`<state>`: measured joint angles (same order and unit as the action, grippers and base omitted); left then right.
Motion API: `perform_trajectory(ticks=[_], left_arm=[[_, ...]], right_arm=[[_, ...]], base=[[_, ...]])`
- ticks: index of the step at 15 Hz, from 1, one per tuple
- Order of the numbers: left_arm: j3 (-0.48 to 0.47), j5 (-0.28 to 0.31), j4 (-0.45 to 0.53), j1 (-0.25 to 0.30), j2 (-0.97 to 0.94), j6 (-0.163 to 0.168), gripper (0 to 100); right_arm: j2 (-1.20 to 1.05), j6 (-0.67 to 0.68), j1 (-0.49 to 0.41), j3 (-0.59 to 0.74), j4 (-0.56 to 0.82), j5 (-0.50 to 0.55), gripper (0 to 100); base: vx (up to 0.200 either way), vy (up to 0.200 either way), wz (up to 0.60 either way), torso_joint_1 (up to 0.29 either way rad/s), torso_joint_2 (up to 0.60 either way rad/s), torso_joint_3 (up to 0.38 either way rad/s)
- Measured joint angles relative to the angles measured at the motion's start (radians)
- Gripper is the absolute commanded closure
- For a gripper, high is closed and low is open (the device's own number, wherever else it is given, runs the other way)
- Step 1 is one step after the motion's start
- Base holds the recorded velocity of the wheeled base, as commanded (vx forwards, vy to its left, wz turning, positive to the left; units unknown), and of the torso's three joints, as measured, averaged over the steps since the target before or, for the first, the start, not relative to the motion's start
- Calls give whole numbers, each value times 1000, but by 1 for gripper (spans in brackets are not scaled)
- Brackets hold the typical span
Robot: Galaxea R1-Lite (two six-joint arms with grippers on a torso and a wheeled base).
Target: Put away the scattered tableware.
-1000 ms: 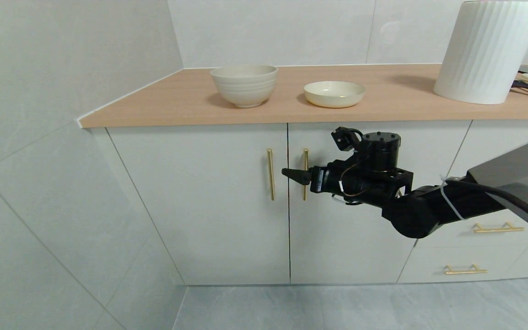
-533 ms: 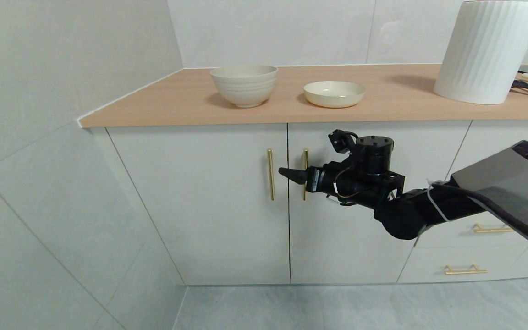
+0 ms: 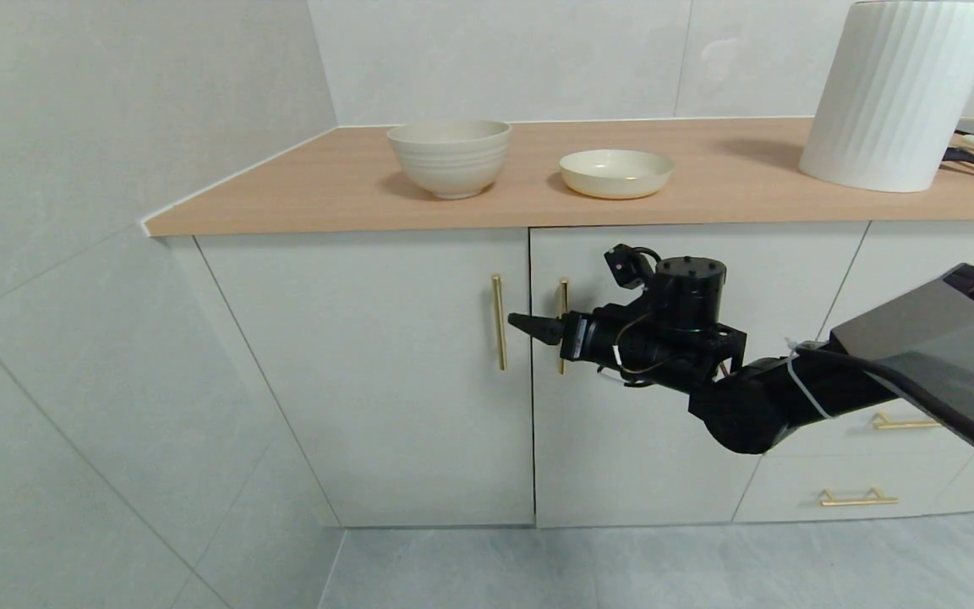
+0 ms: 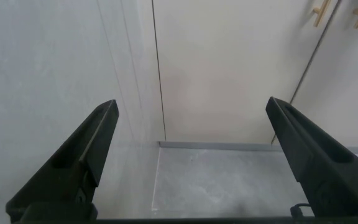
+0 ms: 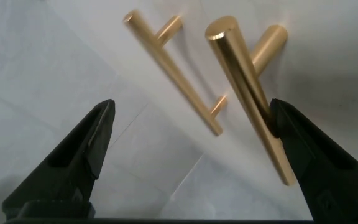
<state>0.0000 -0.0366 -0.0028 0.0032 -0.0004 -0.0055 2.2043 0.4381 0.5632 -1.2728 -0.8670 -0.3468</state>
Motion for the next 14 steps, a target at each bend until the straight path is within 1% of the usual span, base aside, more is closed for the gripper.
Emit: perform_trajectory(ticks=[4,7,9,11,14], left_arm=[[0,0,0,0,0,0,0],[0,0,0,0,0,0,0],[0,0,0,0,0,0,0],[0,0,0,0,0,0,0],[0,0,0,0,0,0,0]], right_arm=[[-77,32,2,114,3,-149,0],[-154,35,3,228,2,-197,0],[-217,34,3,327,-12,-248,0],[-278,34,1,427,-66,-325,0],[-351,31,1,540,-118,-378,0]], base=[[0,0,0,0,0,0],[0,0,0,0,0,0],[0,0,0,0,0,0],[0,0,0,0,0,0],[0,0,0,0,0,0]])
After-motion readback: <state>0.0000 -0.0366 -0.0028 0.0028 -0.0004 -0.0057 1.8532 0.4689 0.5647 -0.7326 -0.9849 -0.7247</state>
